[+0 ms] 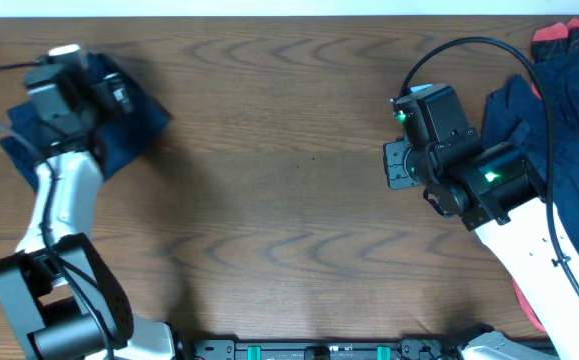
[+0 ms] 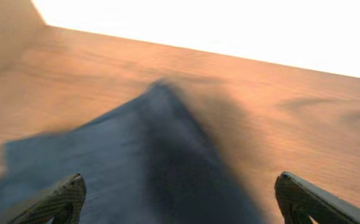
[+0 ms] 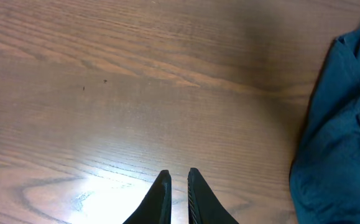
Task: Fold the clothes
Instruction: 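Carry the folded shorts to the table's far left and set down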
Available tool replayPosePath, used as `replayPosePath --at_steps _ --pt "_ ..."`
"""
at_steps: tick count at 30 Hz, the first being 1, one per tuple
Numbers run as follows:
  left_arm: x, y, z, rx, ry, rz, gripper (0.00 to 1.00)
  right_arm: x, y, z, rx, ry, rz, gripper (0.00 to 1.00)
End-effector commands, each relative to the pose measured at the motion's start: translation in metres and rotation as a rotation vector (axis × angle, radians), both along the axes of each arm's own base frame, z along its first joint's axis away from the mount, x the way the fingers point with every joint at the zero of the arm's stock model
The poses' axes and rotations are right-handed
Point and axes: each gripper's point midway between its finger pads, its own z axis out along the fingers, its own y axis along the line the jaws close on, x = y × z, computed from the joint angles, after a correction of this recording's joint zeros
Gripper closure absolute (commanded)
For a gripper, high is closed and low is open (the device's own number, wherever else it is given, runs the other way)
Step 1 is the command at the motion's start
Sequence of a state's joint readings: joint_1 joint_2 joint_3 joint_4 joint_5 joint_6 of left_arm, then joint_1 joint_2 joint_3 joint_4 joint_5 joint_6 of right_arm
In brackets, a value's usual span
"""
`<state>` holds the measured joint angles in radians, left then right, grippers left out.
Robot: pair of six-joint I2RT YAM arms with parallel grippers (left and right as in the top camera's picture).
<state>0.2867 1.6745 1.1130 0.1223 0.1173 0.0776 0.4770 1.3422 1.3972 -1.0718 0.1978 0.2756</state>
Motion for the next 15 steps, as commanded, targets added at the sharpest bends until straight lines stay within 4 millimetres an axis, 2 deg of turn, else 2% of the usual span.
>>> replayPosePath --at_steps 1,5,7,12,15 --pt "0.021 -0.043 0.002 -0.059 -0.041 -0.106 0.02 0.000 0.001 0.007 0.037 -0.014 -0.020 0.90" --pt "0.039 -0.072 -0.022 -0.088 -0.038 -0.151 0.04 -0.002 0.001 0.006 0.040 -0.003 -0.016 0.90" --pt "0.045 -0.076 -0.037 -0.136 -0.035 -0.133 0.04 -0.005 0.000 0.004 0.037 0.011 -0.023 0.90" --pt "0.045 -0.070 -0.083 -0.220 0.049 -0.075 0.02 -0.013 -0.003 -0.001 0.027 0.049 -0.030 0.91" --pt "0.031 -0.060 -0.108 -0.224 0.151 -0.027 0.02 -0.013 -0.004 -0.002 0.025 0.053 -0.031 0.91"
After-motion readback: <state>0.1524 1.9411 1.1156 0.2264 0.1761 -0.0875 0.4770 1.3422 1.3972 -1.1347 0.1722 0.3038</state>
